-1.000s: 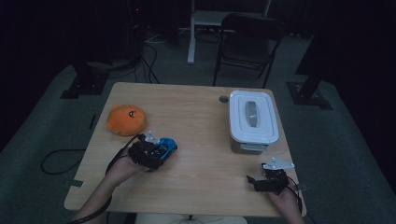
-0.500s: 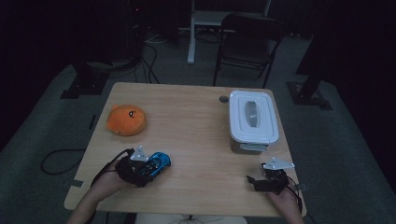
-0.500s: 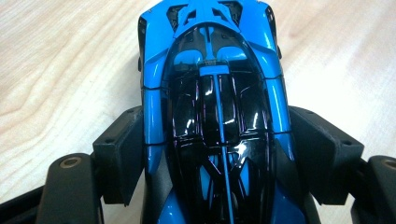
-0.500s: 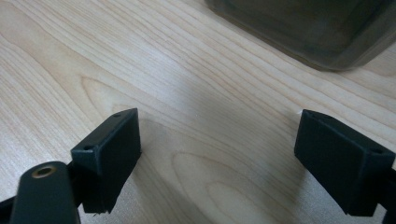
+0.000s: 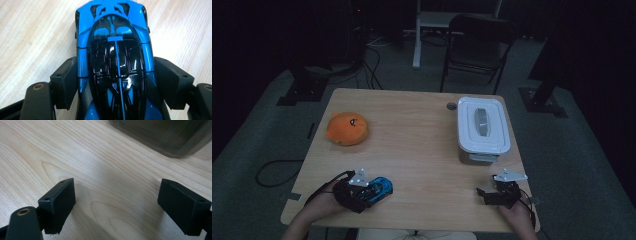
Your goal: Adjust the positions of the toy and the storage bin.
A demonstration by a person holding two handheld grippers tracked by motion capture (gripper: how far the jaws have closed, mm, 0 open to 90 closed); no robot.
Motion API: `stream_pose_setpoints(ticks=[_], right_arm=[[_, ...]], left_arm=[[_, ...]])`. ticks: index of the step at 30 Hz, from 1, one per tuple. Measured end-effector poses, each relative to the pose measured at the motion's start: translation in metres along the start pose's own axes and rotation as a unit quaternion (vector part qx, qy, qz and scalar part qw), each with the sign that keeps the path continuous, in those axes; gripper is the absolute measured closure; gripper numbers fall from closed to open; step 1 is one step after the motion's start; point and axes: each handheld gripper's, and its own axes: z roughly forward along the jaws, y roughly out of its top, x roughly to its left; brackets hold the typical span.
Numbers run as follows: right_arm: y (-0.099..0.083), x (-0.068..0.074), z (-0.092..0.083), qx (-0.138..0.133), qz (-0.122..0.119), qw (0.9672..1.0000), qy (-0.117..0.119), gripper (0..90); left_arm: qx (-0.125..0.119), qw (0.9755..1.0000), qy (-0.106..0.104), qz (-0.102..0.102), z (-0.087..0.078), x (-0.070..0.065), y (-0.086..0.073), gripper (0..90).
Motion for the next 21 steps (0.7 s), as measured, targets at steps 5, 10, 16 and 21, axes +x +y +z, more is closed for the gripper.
stream_pose_setpoints(ticks=[5,10,16,21], right_arm=[[0.000,0.000,0.000,0.000,0.000,1.0000,0.000,14.0],[0.000,0.000,0.000,0.000,0.000,1.0000,0.000,14.1],[0.000,0.000,0.000,0.000,0.000,1.0000,0.000,14.0],[0.000,0.000,0.000,0.000,0.000,1.0000,0.000,14.0]], left_arm=[[-0.012,0.9998,-0.012,-0.010,0.004,0.004,-0.005,25.8],[-0.012,0.9997,-0.009,-0.019,0.004,0.004,-0.005,24.0],[-0.022,0.9985,-0.019,-0.046,-0.007,0.006,-0.002,21.9],[-0.052,0.9967,0.008,-0.063,-0.028,0.014,-0.002,19.7]])
